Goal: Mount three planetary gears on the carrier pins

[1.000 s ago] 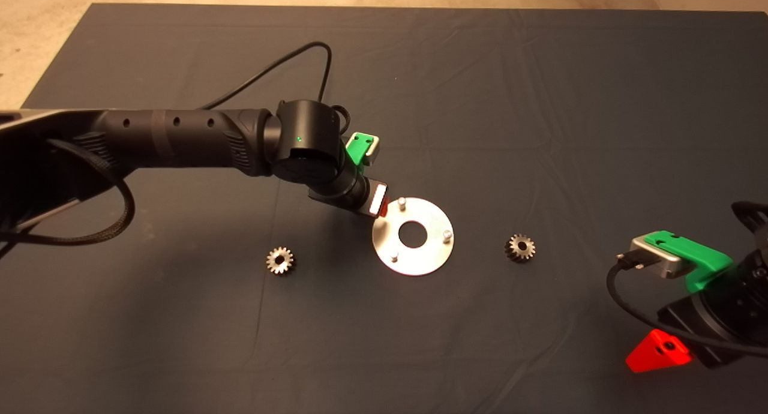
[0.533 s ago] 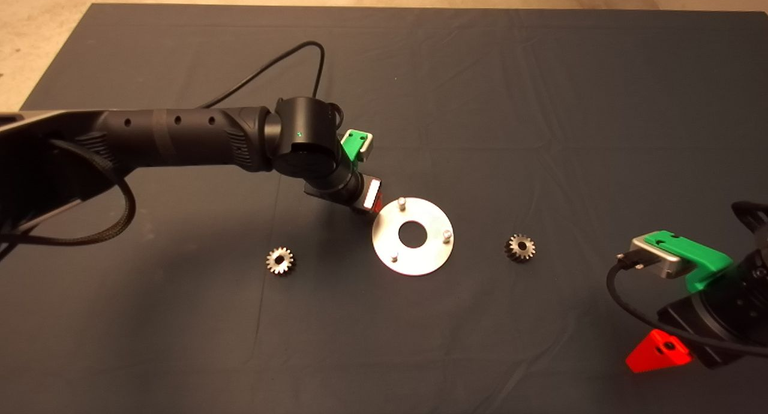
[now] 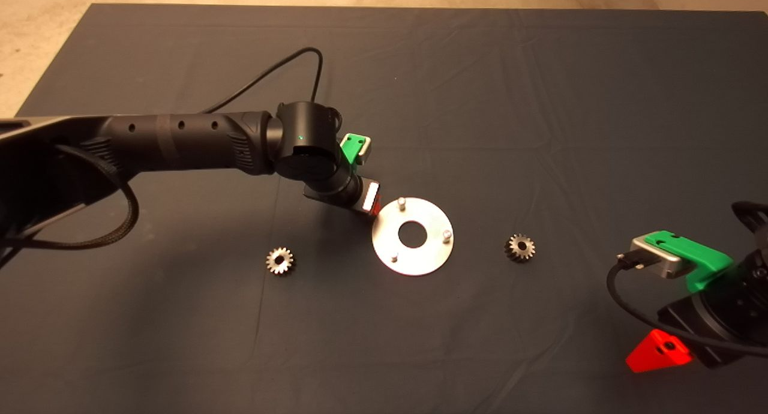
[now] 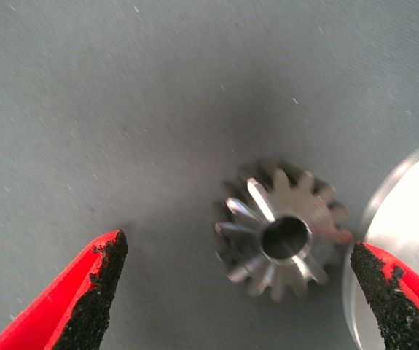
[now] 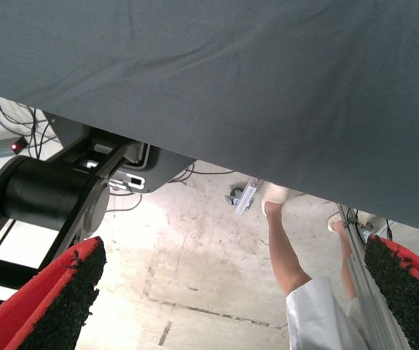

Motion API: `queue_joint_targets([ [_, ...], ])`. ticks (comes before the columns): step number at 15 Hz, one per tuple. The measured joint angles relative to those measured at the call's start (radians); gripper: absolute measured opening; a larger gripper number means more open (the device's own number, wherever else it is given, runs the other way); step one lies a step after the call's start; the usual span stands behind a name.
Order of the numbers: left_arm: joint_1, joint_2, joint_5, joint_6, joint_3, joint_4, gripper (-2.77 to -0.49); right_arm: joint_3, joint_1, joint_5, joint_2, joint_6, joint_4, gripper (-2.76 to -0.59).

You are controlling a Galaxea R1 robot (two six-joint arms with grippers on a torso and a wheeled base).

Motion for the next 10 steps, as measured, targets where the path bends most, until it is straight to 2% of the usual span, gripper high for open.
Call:
queue_joint_targets([
  [4,0.000,0.025,0.000,0.014,-0.023,0.000,-1.07,0.000,0.000,0.000,0.000,0.000,0.000,-0.71],
  [6,0.000,0.037,-0.002,0.016,-0.039,0.001,-1.15,0.000,0.000,0.000,0.000,0.000,0.000,-0.71],
  [8,0.000,0.037,-0.004,0.027,-0.039,0.000,-1.17,0.000,0.000,0.000,-0.001,0.000,0.000,-0.71],
  [10,0.000,0.032,-0.004,0.028,-0.039,0.000,-1.29,0.000,0.000,0.000,-0.001,0.000,0.000,-0.71],
])
